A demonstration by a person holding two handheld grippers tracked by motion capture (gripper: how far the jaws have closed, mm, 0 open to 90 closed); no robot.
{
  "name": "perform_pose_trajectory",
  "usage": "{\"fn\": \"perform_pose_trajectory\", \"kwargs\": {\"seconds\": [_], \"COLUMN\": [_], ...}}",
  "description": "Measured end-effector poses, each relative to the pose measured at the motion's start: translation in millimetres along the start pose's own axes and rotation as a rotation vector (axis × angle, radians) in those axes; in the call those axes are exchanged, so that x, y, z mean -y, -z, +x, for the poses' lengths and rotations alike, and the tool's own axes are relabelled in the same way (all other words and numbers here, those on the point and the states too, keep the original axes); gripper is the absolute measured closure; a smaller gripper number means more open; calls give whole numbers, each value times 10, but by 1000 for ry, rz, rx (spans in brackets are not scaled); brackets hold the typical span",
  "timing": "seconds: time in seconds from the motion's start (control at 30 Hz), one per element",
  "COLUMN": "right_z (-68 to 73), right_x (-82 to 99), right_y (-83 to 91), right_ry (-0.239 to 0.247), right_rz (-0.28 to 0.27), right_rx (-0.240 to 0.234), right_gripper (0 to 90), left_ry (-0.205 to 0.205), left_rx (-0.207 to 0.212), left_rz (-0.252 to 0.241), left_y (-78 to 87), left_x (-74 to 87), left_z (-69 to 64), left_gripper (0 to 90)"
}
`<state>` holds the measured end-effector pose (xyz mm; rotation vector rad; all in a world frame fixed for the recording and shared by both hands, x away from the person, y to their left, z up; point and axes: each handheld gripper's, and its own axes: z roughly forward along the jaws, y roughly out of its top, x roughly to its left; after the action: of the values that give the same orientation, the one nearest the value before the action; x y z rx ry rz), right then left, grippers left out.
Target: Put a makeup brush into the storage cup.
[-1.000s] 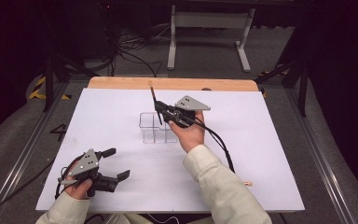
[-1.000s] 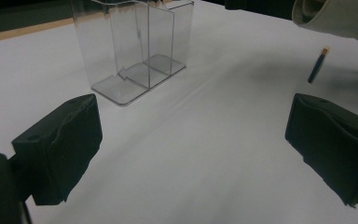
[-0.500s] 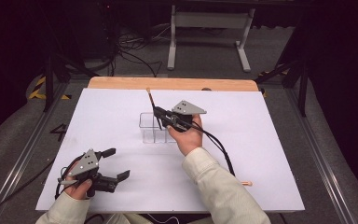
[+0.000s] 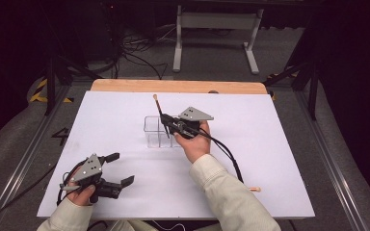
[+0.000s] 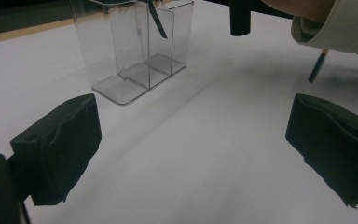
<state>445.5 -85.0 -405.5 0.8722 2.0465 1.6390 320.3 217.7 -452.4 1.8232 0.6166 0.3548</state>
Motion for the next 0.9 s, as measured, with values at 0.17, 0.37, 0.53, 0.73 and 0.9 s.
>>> {"fn": "perform_pose_trajectory", "kwargs": {"seconds": [0.17,0.37,0.53,0.73,0.9], "right_z": [-7,-8,-15,1,-6], "right_x": [14,29,40,-11,-114], "right_y": [1,16,26,113,334], "right_ry": [-3,-20,-36,-48,-35], "right_rz": [11,16,26,34,24], "right_rx": [0,5,3,9,-11], "right_gripper": [835,835,829,626,485], "left_ry": [1,-7,-5,-2,4], "left_rx": [-6,1,3,2,6], "left_rz": [-1,6,5,7,6], "left_y": [-2,-8,-9,-12,-15], "left_x": [1,-1,-2,-4,-10], "left_z": [-2,-1,-1,3,12], "left_gripper": [39,39,38,39,38]}}
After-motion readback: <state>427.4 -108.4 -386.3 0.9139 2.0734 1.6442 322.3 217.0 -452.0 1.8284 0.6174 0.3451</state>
